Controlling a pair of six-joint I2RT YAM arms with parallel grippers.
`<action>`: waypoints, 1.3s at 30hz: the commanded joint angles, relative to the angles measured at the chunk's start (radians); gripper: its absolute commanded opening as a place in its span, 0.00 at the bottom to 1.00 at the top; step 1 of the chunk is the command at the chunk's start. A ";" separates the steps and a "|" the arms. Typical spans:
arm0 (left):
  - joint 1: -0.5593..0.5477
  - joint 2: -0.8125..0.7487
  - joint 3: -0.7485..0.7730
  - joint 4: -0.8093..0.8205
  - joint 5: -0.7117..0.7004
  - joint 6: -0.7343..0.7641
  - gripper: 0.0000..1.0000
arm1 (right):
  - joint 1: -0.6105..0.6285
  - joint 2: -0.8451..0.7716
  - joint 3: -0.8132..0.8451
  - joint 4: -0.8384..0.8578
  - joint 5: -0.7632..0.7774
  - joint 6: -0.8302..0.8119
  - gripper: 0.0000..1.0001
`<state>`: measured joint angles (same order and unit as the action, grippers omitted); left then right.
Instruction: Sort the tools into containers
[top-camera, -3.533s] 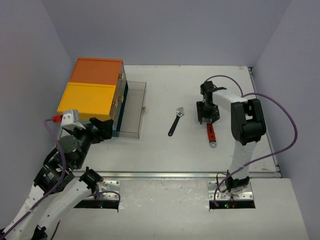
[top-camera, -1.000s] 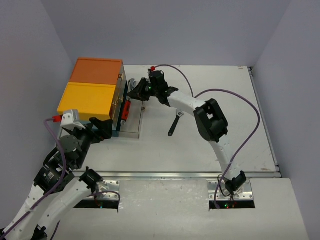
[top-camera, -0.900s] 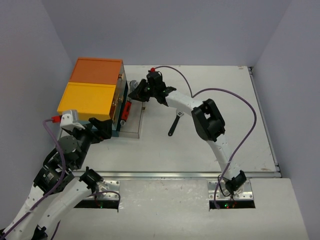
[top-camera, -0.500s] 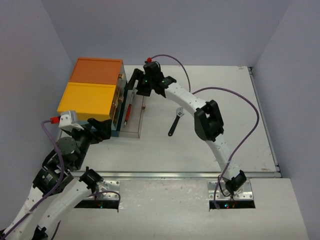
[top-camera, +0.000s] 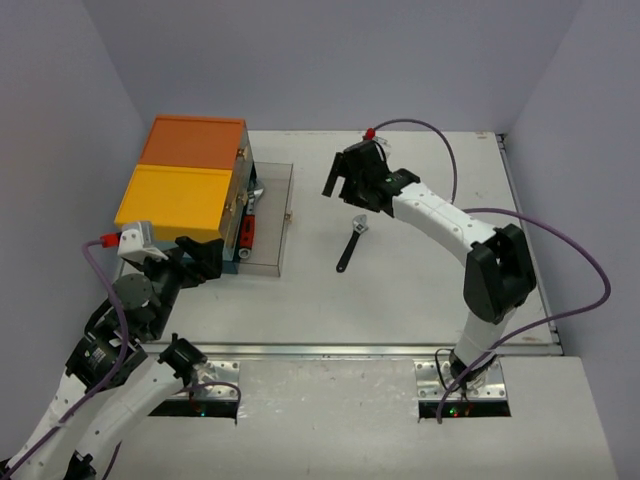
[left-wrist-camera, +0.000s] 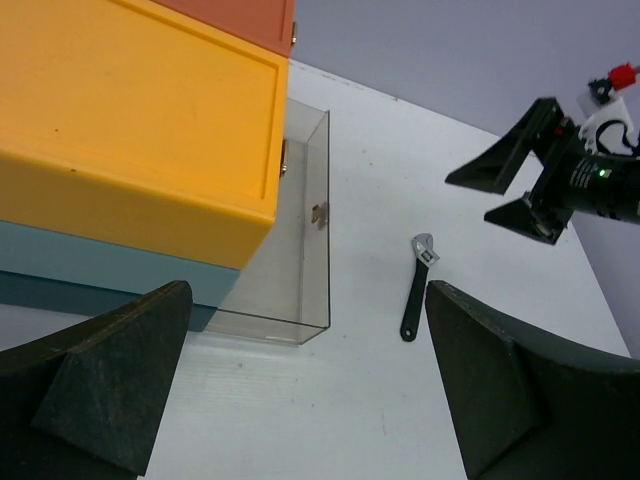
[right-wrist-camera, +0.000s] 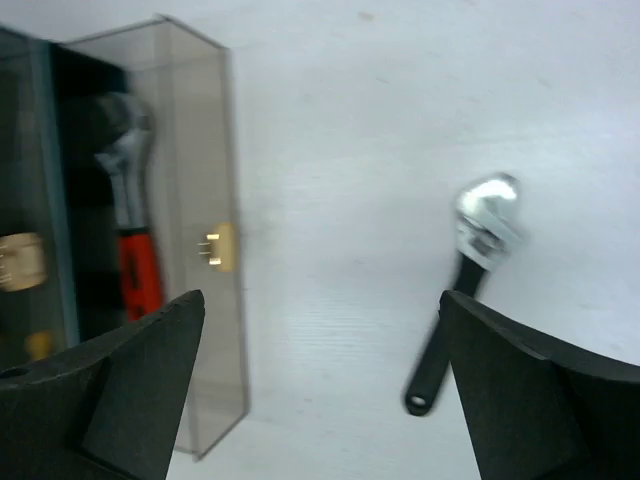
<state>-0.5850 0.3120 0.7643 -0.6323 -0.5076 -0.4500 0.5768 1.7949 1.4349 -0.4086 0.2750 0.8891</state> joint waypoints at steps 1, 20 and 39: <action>-0.006 0.013 0.000 0.034 0.007 0.005 1.00 | 0.006 0.054 -0.049 -0.075 0.160 0.095 0.98; -0.009 -0.005 -0.001 0.036 0.008 0.005 1.00 | -0.060 0.349 0.059 -0.189 0.081 0.188 0.52; -0.010 -0.010 0.000 0.034 0.005 0.005 1.00 | -0.056 0.399 0.062 -0.343 0.108 0.316 0.46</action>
<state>-0.5877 0.3119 0.7643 -0.6321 -0.5049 -0.4500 0.5131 2.1486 1.5157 -0.6510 0.3730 1.1172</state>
